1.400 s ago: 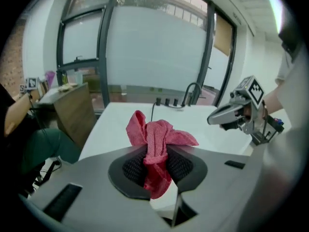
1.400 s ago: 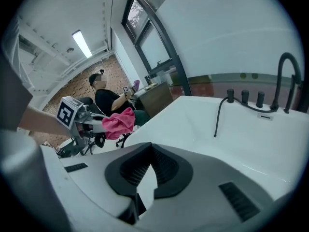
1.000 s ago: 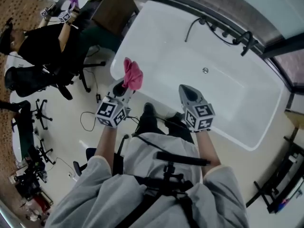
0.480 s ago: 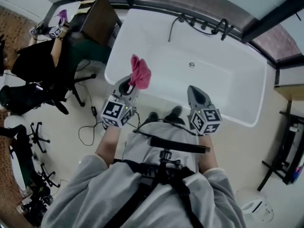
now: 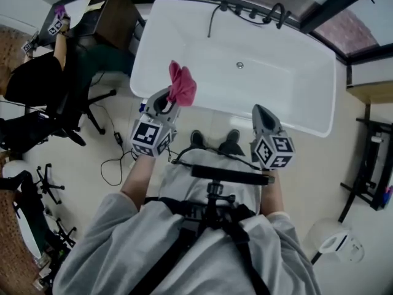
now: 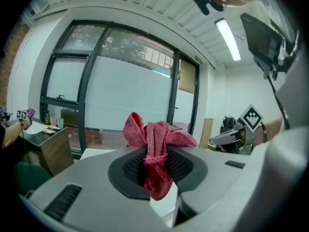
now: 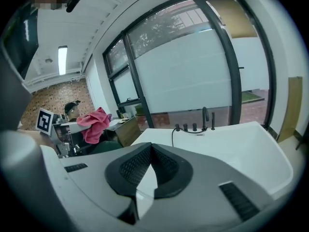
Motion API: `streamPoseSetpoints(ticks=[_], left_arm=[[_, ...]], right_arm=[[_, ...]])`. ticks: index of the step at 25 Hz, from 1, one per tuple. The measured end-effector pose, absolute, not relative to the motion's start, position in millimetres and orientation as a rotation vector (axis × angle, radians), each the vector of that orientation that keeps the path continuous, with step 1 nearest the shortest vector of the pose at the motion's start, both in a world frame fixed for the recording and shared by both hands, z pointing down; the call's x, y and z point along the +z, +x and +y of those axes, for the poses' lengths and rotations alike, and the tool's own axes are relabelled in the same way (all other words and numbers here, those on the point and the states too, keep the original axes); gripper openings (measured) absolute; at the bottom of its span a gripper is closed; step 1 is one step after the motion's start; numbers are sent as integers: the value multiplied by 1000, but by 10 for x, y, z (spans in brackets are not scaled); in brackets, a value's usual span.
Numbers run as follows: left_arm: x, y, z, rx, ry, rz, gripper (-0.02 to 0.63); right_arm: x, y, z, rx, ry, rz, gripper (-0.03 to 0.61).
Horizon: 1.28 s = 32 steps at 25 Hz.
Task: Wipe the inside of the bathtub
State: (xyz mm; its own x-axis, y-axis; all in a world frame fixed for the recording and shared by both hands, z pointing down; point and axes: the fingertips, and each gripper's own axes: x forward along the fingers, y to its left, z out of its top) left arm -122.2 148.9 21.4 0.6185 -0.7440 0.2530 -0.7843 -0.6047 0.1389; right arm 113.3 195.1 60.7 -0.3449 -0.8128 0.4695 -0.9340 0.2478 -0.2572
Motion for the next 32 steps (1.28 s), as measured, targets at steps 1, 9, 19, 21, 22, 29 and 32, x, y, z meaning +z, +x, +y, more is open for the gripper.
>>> streamPoseSetpoints(ticks=[1,9,19,21,22,29,32], left_arm=[[207,-1213,1516,252,2599,-1257,78],[257,-1092,1750,277,2559,-1336,80],[325,-575,1934,324,2452,-1471,80],[318,-488,1969,331,2445,-1482,80],[316,-455,1993,333,2440,-1486,80],[284,-250,2106,342,2428,-1476,80],[257,-172,2082,336,2435,-1468,80]], right_arm=[[589,1184,1946,724,1645,-2270,9],[651,1644,1992,704,1649,-2222,9],[849,2526,2148,705,1576,-2221,9],[893,2638,2171,691,1564,-2220,9],[911,2680,2185,689,1560,-2221,9],[878,2791,2228,686,1578,-2247,9],[836,2833,2258,681,1591,-2253,9]])
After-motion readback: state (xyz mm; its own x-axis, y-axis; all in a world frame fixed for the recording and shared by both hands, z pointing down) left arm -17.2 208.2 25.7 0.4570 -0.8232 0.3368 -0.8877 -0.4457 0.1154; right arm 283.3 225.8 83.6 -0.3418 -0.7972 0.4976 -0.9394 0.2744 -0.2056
